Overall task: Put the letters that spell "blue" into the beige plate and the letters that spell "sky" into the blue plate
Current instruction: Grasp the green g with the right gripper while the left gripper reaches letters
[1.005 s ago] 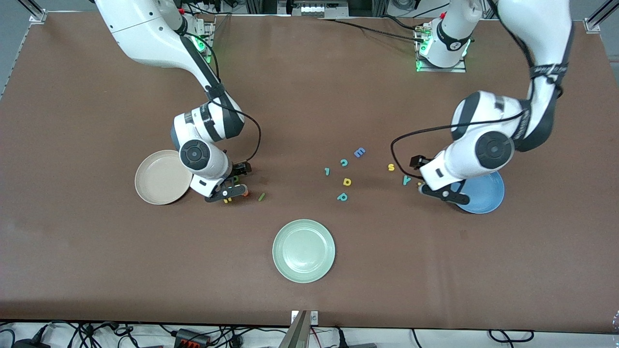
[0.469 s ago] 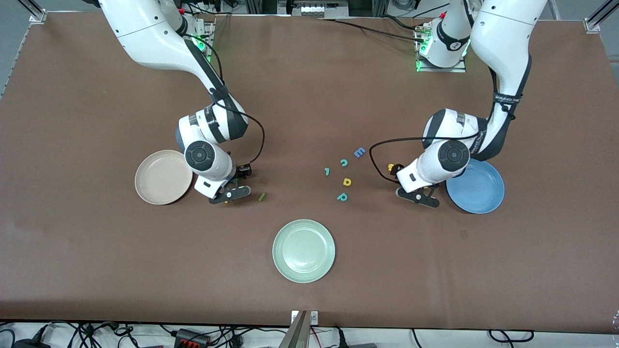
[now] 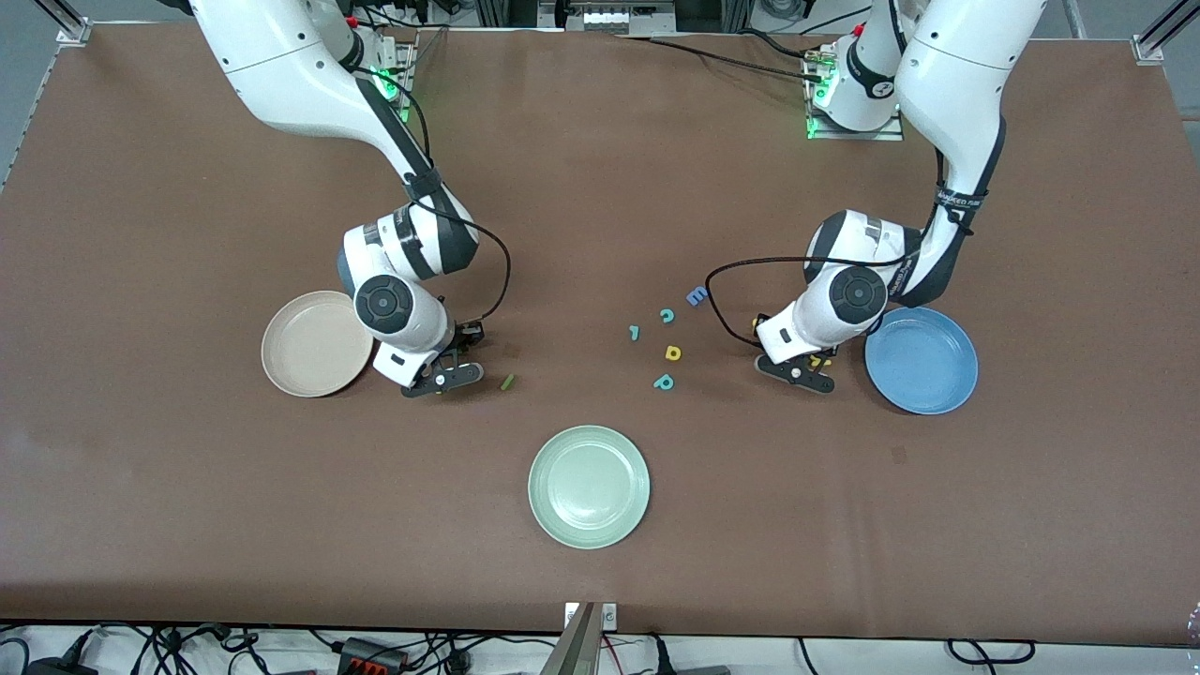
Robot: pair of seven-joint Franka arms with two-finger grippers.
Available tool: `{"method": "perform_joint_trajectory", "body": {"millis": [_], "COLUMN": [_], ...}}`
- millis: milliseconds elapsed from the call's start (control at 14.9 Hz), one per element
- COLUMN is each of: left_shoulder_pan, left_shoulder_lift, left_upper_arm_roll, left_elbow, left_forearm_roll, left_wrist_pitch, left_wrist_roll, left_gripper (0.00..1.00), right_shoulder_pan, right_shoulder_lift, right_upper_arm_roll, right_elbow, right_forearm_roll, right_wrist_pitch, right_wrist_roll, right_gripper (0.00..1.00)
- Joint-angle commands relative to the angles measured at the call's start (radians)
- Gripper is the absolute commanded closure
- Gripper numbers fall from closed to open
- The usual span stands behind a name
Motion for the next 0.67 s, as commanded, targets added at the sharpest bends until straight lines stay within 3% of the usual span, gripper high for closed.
{"method": "perform_joint_trajectory", "body": {"millis": [0, 134, 402, 603], "left_shoulder_pan": [-0.006, -0.006, -0.003, 0.005], "left_shoulder_lift": [-0.001, 0.001, -0.002, -0.024], "left_upper_arm_roll": [0.009, 0.007, 0.009, 0.013], "left_elbow": [-0.004, -0.004, -0.004, 0.016], "left_forearm_roll": [0.012, 0.033, 0.041, 0.041], "left_wrist_pitch": [0.017, 0.017, 0.002, -0.065], "left_wrist_roll": [0.022, 0.022, 0.019, 0.019], "left_gripper": [0.53, 0.57, 0.89, 0.95], "right_shoulder_pan": [-0.001, -0.005, -0.132, -0.222], "right_shoulder_lift": [0.013, -0.004, -0.129, -0.148], "right_upper_arm_roll": [0.0, -0.008, -0.012, -0.034], "right_elbow": [0.015, 0.035, 0.035, 0.035], "right_forearm_roll": [0.014, 0.014, 0.005, -0.018], "right_wrist_pitch": [0.002, -0.021, -0.169, -0.283], "right_wrist_roll": [0.001, -0.006, -0.02, -0.039], "right_gripper": [0.82, 0.84, 0.84, 0.84]}}
